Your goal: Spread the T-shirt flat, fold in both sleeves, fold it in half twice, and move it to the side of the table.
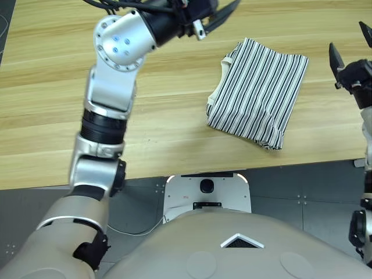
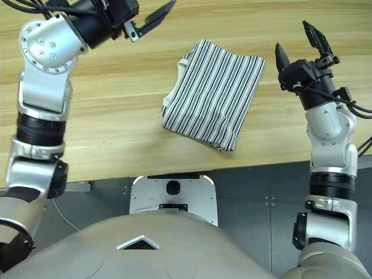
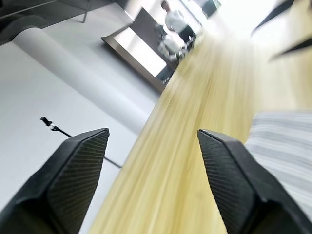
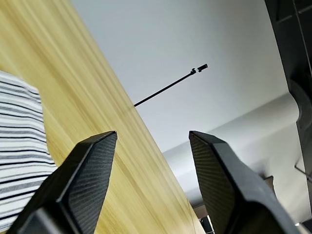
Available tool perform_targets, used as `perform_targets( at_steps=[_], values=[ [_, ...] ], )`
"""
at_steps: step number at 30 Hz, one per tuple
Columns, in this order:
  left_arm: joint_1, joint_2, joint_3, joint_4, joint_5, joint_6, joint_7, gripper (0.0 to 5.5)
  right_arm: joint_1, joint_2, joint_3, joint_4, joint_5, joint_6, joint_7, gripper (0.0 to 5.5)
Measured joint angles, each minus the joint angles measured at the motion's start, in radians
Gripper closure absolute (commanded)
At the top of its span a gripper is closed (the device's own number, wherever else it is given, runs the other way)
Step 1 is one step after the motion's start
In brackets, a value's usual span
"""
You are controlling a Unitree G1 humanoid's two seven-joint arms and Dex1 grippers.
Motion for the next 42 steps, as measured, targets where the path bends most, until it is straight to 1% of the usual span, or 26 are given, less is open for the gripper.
perform_targets(
  at_steps=[2,3,4,5,6,7,8,9,10,13,16,19,23,27,31,36,42],
  values=[
    [-0.056,0.073,-0.002,0.208,0.027,-0.187,-0.009,1.31,0.042,-0.076,0.009,-0.016,-0.025,-0.06,0.049,1.78],
    [-0.073,0.111,-0.004,0.295,0.035,-0.285,-0.022,1.07,0.058,-0.112,0.016,-0.018,-0.03,-0.097,0.067,1.51],
    [-0.085,0.146,-0.018,0.394,0.042,-0.429,-0.053,0.99,0.068,-0.151,0.032,-0.017,-0.043,-0.154,0.088,1.39],
    [-0.088,0.161,-0.038,0.442,0.046,-0.509,-0.074,0.78,0.073,-0.174,0.043,-0.014,-0.046,-0.197,0.099,1.16],
    [-0.088,0.177,-0.069,0.498,0.065,-0.606,-0.096,0.71,0.074,-0.201,0.063,-0.002,-0.048,-0.258,0.106,1.05],
    [-0.088,0.194,-0.117,0.566,0.125,-0.724,-0.104,0.53,0.074,-0.23,0.094,0.014,-0.077,-0.347,0.11,0.84],
    [-0.086,0.205,-0.156,0.614,0.184,-0.799,-0.097,0.42,0.074,-0.246,0.123,0.027,-0.12,-0.417,0.102,0.74],
    [-0.073,0.219,-0.21,0.681,0.287,-0.895,-0.068,0.17,0.069,-0.253,0.172,0.054,-0.2,-0.512,0.086,0.44],
    [-0.053,0.23,-0.246,0.728,0.369,-0.954,-0.025,0.17,0.068,-0.253,0.214,0.083,-0.269,-0.57,0.068,0.44],
    [-0.055,0.252,-0.321,0.787,0.573,-1.03,0.137,0.17,0.037,-0.233,0.273,0.119,-0.403,-0.64,-0.009,0.44],
    [-0.088,0.255,-0.382,0.79,0.717,-1.066,0.319,0.17,0.016,-0.194,0.314,0.125,-0.521,-0.672,-0.119,0.44],
    [-0.131,0.245,-0.457,0.805,0.847,-1.061,0.508,0.17,-0.003,-0.186,0.35,0.133,-0.603,-0.679,-0.223,0.44],
    [-0.187,0.185,-0.544,0.853,0.956,-0.998,0.72,0.17,-0.028,-0.195,0.387,0.172,-0.676,-0.686,-0.351,0.44],
    [-0.231,0.118,-0.618,0.896,1.023,-0.949,0.878,0.17,-0.05,-0.215,0.43,0.191,-0.736,-0.694,-0.465,0.44],
    [-0.274,0.032,-0.684,0.949,1.053,-0.901,0.969,0.17,-0.063,-0.225,0.47,0.206,-0.77,-0.686,-0.55,0.44],
    [-0.307,-0.055,-0.752,0.987,1.069,-0.88,1.033,0.17,-0.089,-0.231,0.514,0.236,-0.776,-0.68,-0.6,0.44],
    [-0.312,-0.081,-0.813,0.994,1.069,-0.873,1.109,0.17,-0.103,-0.265,0.529,0.229,-0.852,-0.662,-0.75,0.44]
  ],
)
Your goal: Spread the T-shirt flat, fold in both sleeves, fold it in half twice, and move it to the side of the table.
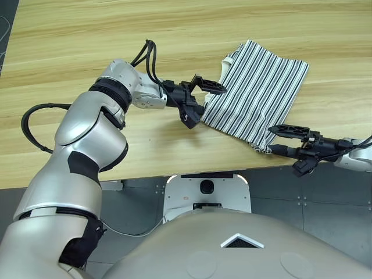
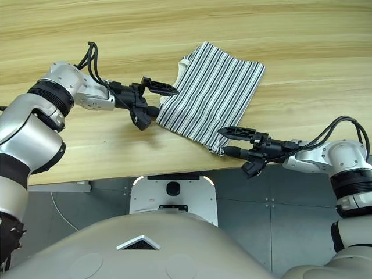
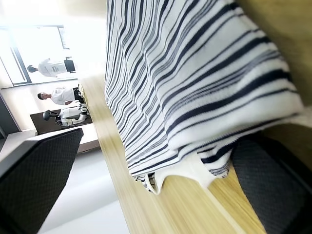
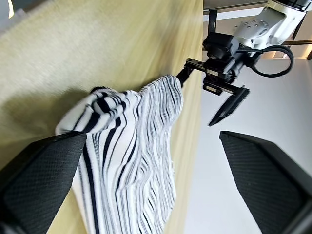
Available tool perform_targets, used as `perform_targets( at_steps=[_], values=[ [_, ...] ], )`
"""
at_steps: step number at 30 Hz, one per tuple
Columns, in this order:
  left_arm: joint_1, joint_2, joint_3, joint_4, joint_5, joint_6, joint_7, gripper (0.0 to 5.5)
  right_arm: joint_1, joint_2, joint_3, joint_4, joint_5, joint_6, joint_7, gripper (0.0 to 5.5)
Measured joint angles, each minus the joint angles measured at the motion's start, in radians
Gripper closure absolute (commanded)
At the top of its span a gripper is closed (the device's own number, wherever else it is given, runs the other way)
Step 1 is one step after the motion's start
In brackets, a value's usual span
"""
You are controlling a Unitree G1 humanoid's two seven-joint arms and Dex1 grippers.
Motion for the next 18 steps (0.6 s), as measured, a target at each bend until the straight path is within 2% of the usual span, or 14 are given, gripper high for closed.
perform_targets(
  at_steps=[9,18],
  values=[
    [-0.008,-0.02,-0.05,0.021,0.0,0.024,0.059,0.17,-0.046,-0.061,0.089,0.061,-0.13,0.057,-0.221,0.44],
    [-0.014,-0.025,-0.088,0.03,0.0,0.04,0.092,0.17,-0.105,-0.06,0.206,0.07,-0.163,0.105,-0.247,0.44]
  ],
)
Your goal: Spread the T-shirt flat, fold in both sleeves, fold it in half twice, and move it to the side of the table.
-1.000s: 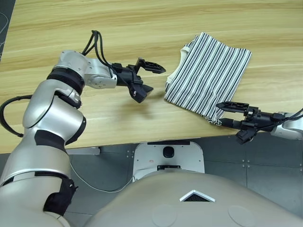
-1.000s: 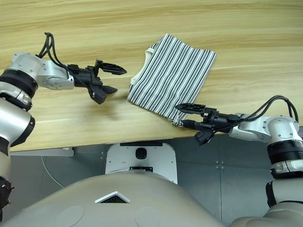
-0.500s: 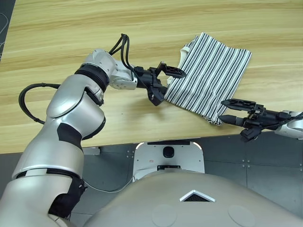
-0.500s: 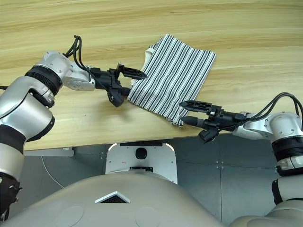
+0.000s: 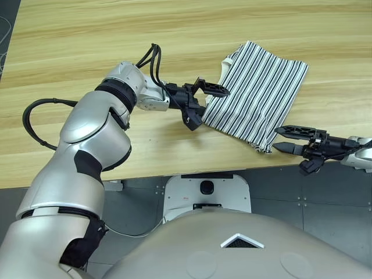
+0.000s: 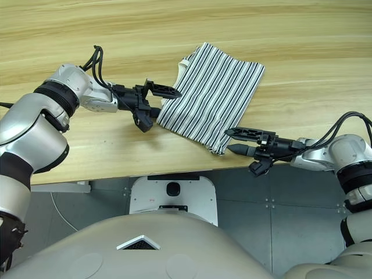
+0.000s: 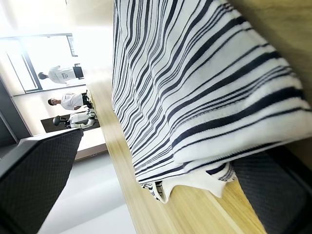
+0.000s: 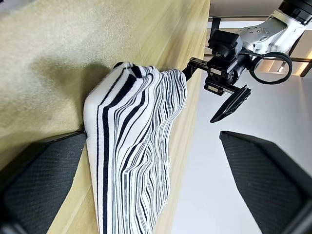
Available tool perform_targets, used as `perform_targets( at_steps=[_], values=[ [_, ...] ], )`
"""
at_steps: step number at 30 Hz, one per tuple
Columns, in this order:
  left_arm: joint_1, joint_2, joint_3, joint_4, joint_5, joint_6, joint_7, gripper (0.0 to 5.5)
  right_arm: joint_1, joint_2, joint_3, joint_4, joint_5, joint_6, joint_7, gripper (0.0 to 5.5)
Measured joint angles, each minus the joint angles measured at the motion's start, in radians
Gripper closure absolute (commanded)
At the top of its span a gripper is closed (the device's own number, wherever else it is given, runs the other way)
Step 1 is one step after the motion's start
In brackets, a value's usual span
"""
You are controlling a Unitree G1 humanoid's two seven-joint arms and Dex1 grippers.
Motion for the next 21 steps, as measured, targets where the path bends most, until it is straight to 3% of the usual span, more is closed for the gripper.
perform_targets(
  at_steps=[6,16,21],
  values=[
    [-0.001,-0.01,-0.002,0.01,-0.005,0.006,-0.001,0.17,-0.036,0.039,0.034,0.048,0.109,-0.002,0.095,0.44],
    [0.009,-0.031,-0.006,0.036,-0.005,0.026,-0.024,1.95,-0.05,0.095,0.055,0.038,0.234,0.003,0.23,0.4],
    [0.017,-0.039,-0.006,0.038,-0.008,0.028,-0.044,2.77,-0.057,0.118,0.068,0.038,0.262,0.01,0.276,1.31]
  ],
)
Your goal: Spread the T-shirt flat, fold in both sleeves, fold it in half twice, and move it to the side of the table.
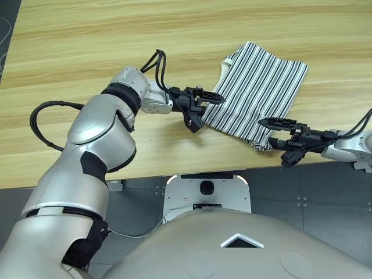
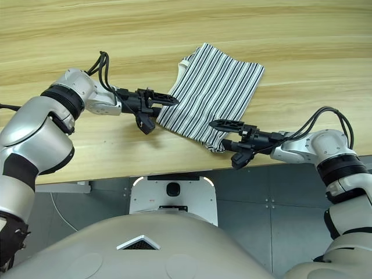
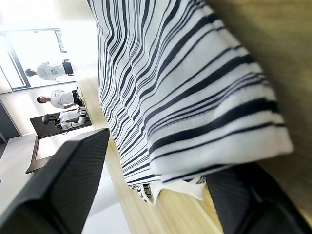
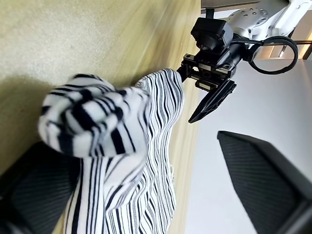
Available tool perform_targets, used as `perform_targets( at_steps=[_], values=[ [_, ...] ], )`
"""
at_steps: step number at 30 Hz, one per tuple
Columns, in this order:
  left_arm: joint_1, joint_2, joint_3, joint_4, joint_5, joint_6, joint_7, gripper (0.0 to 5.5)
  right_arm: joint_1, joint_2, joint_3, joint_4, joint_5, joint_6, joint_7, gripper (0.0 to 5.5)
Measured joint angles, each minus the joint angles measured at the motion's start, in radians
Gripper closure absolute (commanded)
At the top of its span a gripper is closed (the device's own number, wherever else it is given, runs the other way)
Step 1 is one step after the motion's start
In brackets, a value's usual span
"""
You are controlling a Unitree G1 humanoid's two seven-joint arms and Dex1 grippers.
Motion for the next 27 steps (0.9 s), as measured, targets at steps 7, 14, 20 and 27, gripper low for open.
perform_targets(
  at_steps=[7,14,20,27],
  values=[
    [0.01,-0.008,0.0,0.003,0.0,-0.001,-0.031,4.15,0.002,0.012,0.018,-0.009,0.034,-0.008,0.079,2.9],
    [0.015,-0.01,-0.001,0.003,0.001,-0.002,-0.047,5.22,0.016,0.023,0.019,-0.002,0.084,-0.023,0.151,4.32],
    [0.014,-0.01,0.012,0.006,-0.023,-0.008,-0.083,5.27,0.033,0.025,0.006,-0.045,0.213,-0.075,0.295,5.33],
    [0.054,0.042,0.114,0.007,-0.204,-0.233,-0.305,5.3,0.042,-0.021,0.05,-0.139,0.811,-0.069,0.648,5.35]
  ],
)
